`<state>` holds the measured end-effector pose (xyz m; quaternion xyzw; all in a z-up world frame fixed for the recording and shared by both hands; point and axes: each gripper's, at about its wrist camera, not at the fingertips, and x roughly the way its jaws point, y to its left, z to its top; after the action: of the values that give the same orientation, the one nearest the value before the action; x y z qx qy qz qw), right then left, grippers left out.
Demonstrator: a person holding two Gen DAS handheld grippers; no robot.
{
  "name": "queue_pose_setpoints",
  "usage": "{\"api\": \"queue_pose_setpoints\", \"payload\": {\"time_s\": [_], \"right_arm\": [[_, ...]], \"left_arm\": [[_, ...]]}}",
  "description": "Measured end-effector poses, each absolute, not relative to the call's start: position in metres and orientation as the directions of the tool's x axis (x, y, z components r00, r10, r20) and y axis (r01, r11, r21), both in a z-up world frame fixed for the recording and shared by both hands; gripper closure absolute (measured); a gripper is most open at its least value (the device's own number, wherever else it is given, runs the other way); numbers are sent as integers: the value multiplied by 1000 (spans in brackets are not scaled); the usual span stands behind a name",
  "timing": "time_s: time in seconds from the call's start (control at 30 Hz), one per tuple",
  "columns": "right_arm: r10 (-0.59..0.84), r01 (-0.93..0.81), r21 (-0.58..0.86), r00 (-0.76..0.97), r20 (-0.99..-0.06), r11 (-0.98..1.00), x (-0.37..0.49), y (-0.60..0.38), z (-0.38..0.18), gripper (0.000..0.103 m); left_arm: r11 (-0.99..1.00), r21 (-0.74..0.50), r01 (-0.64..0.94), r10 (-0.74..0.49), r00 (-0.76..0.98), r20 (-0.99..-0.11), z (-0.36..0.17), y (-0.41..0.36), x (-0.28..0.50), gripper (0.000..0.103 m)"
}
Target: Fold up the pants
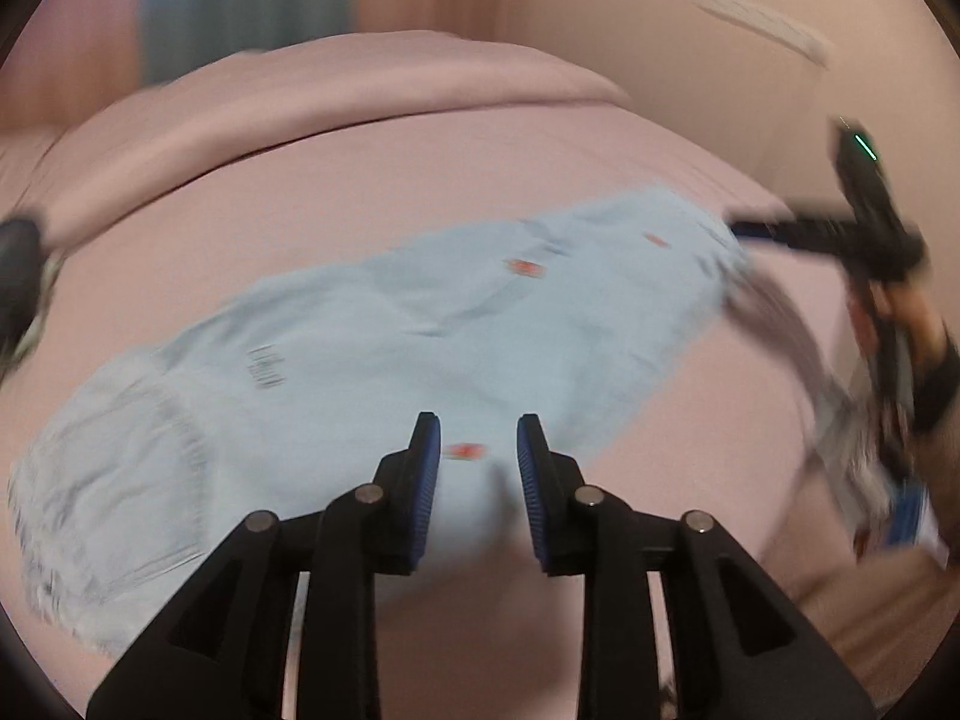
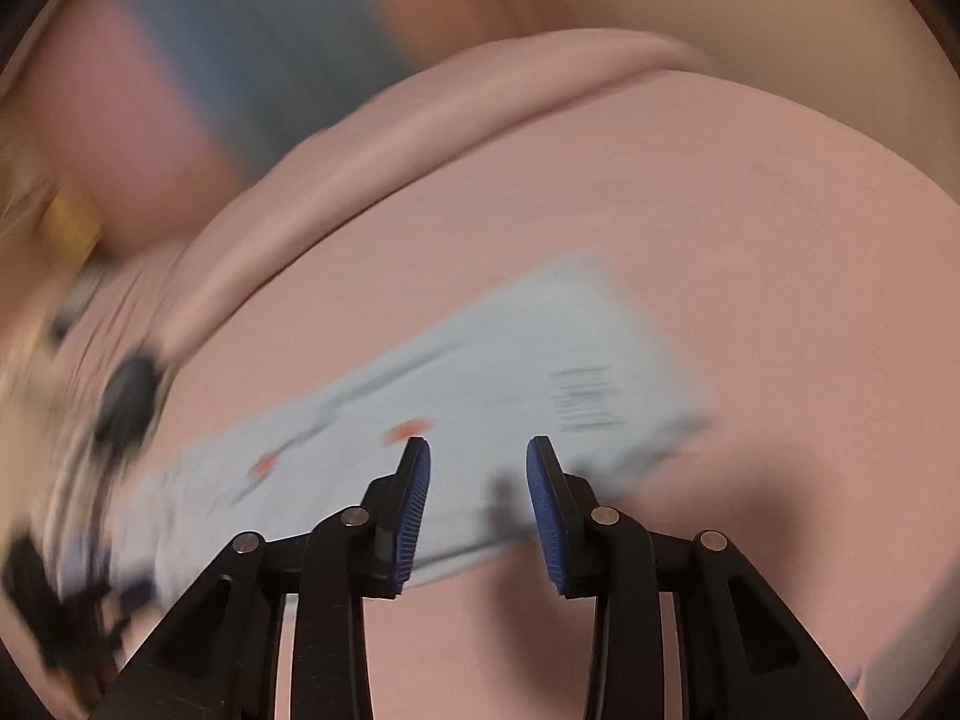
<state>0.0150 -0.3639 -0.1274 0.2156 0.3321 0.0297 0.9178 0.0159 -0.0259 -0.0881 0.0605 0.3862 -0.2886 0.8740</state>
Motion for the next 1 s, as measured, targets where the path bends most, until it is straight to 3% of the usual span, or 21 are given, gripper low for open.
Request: {"api": "queue_pose_setpoints", "payload": {"time_s": [0.1, 0.2, 0.37, 0.4, 0.43, 0.47, 0.57, 0.7, 0.77, 0.8, 0.9, 1.0], "right_arm": [[278, -110, 299, 745, -606, 948, 32, -294, -126, 67], [337, -268, 206, 699, -631, 941, 43, -229, -134, 69], [307, -449, 17, 582, -753, 893, 29, -148, -177, 69], [256, -449, -75, 629, -734, 890, 20, -138, -178, 71], [239, -466, -116, 632, -737, 877, 16, -131, -175, 76], [243, -489, -118, 610, -754, 864, 15, -129, -170, 76], [375, -540, 41, 526, -764, 841, 24, -133, -149, 76], [513, -522, 231, 497, -700, 821, 58, -130, -121, 73], [601, -508, 364, 452, -660, 781, 91, -124, -114, 58], [628, -503, 406, 430, -648, 763, 112, -108, -112, 54], [648, -458, 471, 399, -649, 754, 162, -84, -110, 54], [649, -433, 497, 356, -672, 752, 203, -64, -113, 54]], "left_arm": [[903, -147, 403, -383, 602, -701, -91, 17, 33, 78], [966, -77, 246, -224, 654, -723, -101, 59, 40, 78], [997, 71, 11, 47, 644, -764, -132, 139, 37, 76], [1000, 8, 11, -1, 643, -766, -135, 155, 34, 77], [998, -57, 9, -48, 660, -750, -134, 168, 29, 85], [999, -50, 4, -40, 662, -748, -133, 173, 28, 88], [1000, -17, 11, -20, 663, -748, -132, 174, 30, 92], [998, -55, 3, -44, 657, -752, -130, 176, 22, 91], [996, -83, 20, -75, 669, -739, -122, 175, 20, 81], [996, -86, 30, -84, 678, -730, -118, 171, 20, 73], [991, -116, 69, -131, 702, -700, -104, 161, 27, 60], [985, -141, 100, -170, 705, -689, -98, 152, 49, 59]]}}
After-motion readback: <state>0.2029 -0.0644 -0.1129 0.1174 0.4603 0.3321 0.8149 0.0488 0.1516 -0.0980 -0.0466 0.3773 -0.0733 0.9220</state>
